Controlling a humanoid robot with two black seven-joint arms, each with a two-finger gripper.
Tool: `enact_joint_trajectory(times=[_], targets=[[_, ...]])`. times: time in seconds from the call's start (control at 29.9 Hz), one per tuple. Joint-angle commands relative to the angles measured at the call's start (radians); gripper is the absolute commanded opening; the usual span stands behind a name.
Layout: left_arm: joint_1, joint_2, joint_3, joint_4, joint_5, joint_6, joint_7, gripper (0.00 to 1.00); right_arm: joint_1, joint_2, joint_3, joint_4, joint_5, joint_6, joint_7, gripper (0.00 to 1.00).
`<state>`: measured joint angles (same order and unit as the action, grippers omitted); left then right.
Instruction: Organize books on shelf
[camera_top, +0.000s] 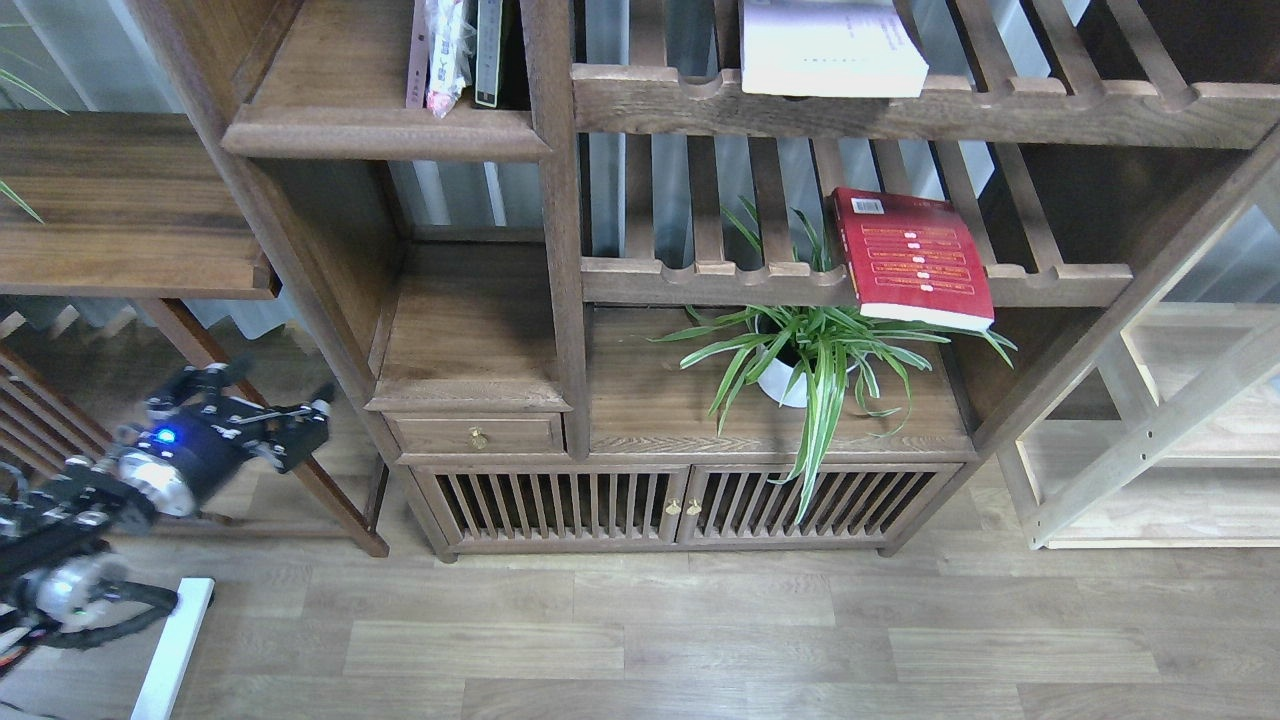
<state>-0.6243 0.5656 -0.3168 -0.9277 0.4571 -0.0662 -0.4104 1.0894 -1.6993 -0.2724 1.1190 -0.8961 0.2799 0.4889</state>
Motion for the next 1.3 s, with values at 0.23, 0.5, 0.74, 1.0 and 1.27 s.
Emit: enact_joint_trajectory(times=[0.23,0.5,0.74,1.0,1.27], targets=[[-0.173,-0.186,0.163,0.004,0.095,-0.052,0.018,1.0,-0.088,0.294,-0.054,-0.001,-0.049,-0.155,0.0,0.01],[-0.285,-0.421,0.321,0.11,0.095,-0.078,0.044,1.0,-0.16,0.472,-0.054,-0.007,-0.096,-0.26,0.0,0.01],[-0.333,-0.566,0.344,0.207,0.095,-0.176,0.128,1.0,-0.195,0.562,-0.056,-0.007,-0.182,-0.327,0.0,0.01],[-0.339,-0.566,0.344,0.32,0.084,-0.242,0.228,1.0,-0.203,0.636,-0.056,-0.007,-0.222,-0.344,0.0,0.01],[-0.33,-0.566,0.337,0.328,0.075,-0.248,0.297,0.99,-0.201,0.757,-0.054,-0.005,-0.241,-0.338,0.0,0.01]])
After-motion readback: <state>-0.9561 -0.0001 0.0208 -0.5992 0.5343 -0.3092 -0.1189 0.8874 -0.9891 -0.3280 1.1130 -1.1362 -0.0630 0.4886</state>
